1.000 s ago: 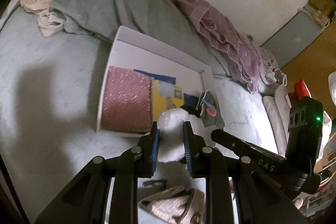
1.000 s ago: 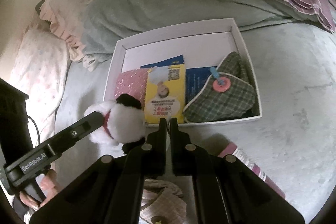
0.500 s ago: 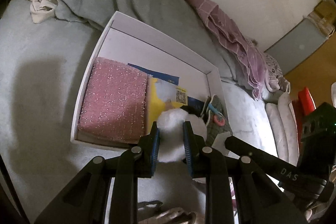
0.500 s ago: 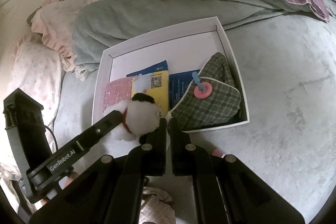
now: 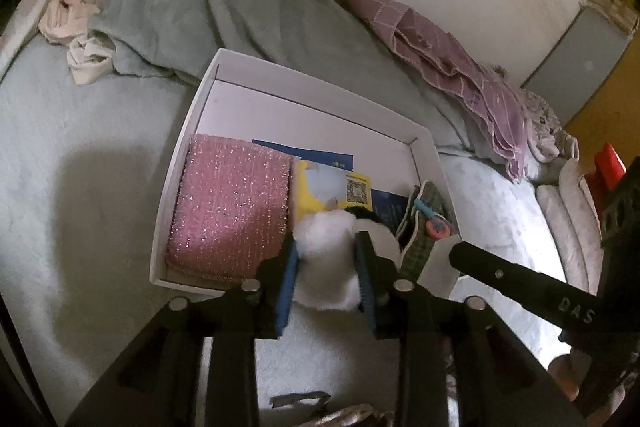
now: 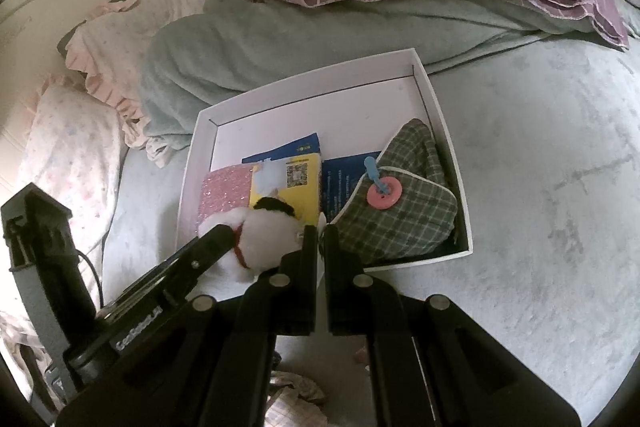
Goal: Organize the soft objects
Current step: 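Lower the plush toy into the box and open the left gripper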
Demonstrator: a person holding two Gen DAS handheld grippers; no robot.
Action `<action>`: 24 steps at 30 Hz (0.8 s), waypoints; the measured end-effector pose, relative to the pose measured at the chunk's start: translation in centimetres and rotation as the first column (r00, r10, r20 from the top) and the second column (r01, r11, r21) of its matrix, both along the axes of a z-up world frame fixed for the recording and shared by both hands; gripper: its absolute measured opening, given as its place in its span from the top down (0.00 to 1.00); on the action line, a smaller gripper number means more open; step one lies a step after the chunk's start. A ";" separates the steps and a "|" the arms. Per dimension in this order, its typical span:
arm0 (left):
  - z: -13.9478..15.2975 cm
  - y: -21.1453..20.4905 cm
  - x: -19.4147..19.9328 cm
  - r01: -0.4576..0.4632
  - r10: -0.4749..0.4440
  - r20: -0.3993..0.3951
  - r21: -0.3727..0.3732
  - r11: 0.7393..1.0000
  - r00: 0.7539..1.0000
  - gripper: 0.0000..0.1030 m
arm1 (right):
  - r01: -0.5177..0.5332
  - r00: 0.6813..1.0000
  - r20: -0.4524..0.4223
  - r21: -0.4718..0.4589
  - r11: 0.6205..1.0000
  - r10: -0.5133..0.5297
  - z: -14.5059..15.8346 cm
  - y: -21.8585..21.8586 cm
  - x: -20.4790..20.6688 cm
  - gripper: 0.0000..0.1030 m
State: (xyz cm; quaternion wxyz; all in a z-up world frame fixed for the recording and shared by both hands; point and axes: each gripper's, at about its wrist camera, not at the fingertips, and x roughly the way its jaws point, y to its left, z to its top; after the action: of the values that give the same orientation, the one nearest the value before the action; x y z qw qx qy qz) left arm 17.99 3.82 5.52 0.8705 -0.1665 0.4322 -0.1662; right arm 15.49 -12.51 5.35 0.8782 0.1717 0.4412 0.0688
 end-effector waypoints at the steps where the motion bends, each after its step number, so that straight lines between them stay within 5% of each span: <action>1: 0.1 0.1 -0.1 0.003 -0.003 -0.006 0.004 1.000 1.000 0.65 | 0.001 1.000 0.000 -0.001 1.000 -0.001 0.0 -0.1 0.0 0.96; 11: 2.8 0.1 -1.8 -0.069 0.075 -0.029 0.161 0.985 0.997 0.61 | 0.013 1.000 0.014 0.025 1.000 -0.014 0.3 -1.3 0.1 0.96; 18: 2.9 -1.5 -2.1 -0.023 0.057 -0.128 0.253 0.967 0.990 0.58 | 0.002 0.999 0.035 0.008 1.000 -0.002 0.7 -1.5 -0.1 0.96; 24: 4.0 -3.3 -3.5 0.042 -0.007 -0.106 0.331 0.943 0.994 0.58 | -0.026 0.999 0.041 0.074 0.997 0.023 0.4 -2.0 0.3 0.96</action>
State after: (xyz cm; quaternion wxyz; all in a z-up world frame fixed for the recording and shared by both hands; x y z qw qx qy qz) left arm 14.52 0.53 9.53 0.8605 -0.0200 0.5006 -0.0926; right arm 15.83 -14.55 5.76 0.8789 0.1977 0.4226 0.0993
